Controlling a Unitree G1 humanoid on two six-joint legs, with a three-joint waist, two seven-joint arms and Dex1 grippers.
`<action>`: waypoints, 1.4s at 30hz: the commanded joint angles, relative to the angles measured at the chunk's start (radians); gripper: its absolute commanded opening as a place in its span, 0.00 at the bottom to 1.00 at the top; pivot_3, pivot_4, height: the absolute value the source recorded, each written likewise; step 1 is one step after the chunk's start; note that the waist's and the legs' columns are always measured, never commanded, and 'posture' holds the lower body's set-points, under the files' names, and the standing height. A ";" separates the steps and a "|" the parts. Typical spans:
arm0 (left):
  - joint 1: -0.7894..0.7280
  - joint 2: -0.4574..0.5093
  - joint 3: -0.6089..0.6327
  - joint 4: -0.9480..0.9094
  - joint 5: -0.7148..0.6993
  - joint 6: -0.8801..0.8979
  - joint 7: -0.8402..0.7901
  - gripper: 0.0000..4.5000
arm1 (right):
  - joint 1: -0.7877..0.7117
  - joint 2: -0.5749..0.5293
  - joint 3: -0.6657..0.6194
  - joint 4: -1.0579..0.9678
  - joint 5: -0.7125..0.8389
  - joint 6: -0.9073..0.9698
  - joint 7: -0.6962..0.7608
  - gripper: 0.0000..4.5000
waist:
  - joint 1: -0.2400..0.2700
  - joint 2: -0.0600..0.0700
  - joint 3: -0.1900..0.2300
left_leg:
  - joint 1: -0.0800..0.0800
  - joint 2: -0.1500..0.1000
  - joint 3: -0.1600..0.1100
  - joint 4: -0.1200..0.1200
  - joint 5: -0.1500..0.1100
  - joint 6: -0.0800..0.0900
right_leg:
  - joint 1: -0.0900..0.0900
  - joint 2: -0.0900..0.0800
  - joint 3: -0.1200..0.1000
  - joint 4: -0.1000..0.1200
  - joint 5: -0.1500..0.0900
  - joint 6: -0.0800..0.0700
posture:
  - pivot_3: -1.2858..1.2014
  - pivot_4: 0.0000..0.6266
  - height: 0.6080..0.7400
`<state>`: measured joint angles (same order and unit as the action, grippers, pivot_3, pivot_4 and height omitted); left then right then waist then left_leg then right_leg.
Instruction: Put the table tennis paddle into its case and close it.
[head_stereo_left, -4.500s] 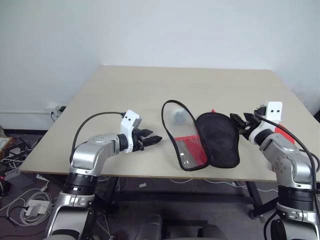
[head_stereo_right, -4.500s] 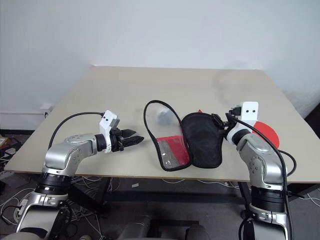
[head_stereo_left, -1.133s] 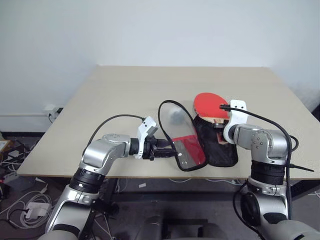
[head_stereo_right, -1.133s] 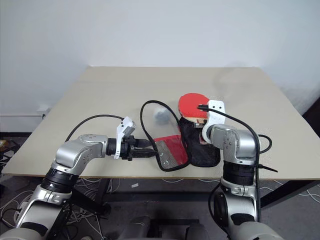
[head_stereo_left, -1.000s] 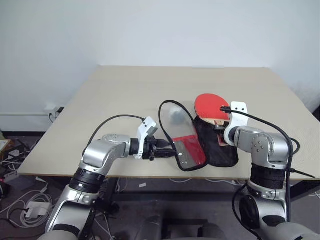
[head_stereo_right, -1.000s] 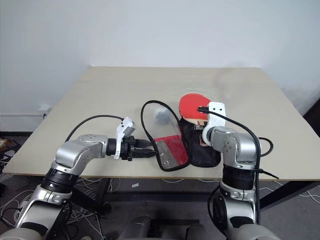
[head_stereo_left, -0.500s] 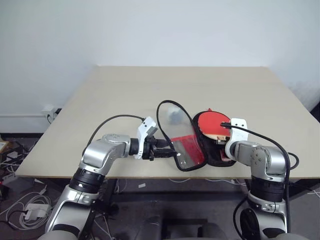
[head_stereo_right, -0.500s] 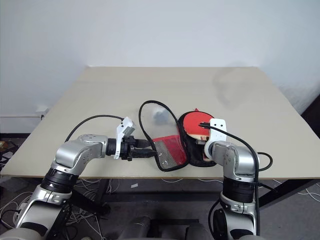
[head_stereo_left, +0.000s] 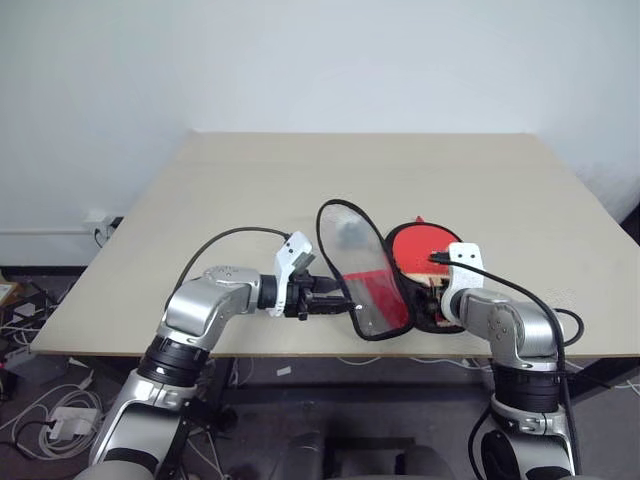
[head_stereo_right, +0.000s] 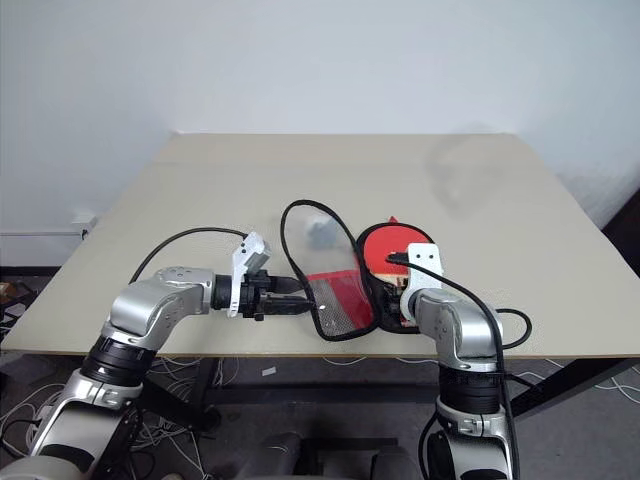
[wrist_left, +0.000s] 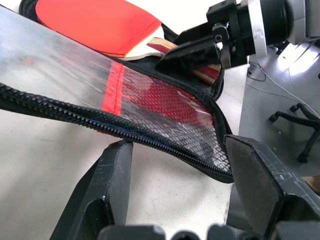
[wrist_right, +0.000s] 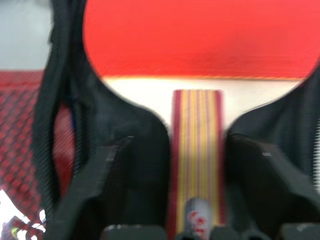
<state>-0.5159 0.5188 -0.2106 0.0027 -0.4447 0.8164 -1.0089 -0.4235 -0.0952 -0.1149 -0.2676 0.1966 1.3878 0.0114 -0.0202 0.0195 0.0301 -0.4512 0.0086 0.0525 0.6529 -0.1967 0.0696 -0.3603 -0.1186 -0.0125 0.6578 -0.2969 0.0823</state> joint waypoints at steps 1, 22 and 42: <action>-0.012 0.022 0.016 -0.047 -0.003 -0.025 -0.018 0.68 | -0.034 -0.019 -0.023 -0.109 0.049 -0.076 0.067 0.99 | 0.000 0.000 0.000 | 0.000 0.000 0.000 0.000 0.000 0.000 | 0.000 0.000 0.000 0.000 0.000 0.000 | 0.52 0.00 0.81; -0.059 0.135 0.148 0.124 -0.037 -0.065 -0.070 0.15 | -0.160 -0.024 -0.267 -0.144 0.235 -0.350 0.129 1.00 | 0.000 -0.003 0.000 | 0.001 0.000 0.000 -0.002 0.000 -0.001 | 0.000 0.000 -0.001 0.000 0.000 0.000 | 0.52 0.00 0.81; -0.447 -0.419 0.179 0.740 0.048 -0.245 0.060 0.15 | -0.192 0.017 -0.370 -0.107 0.323 -0.525 -0.009 1.00 | 0.023 -0.008 0.003 | 0.000 -0.001 -0.001 0.000 0.000 0.011 | 0.001 -0.001 0.000 0.000 0.000 0.000 | 0.52 0.00 0.81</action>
<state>-0.9081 0.1203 -0.0867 0.7467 -0.3410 0.5558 -0.9586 -0.5877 -0.0780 -0.4639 -0.3573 0.4936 0.8971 0.0207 0.0027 0.0114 0.0331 -0.4515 0.0072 0.0515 0.6526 -0.1966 0.0807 -0.3590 -0.1201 -0.0130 0.6575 -0.2967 0.0826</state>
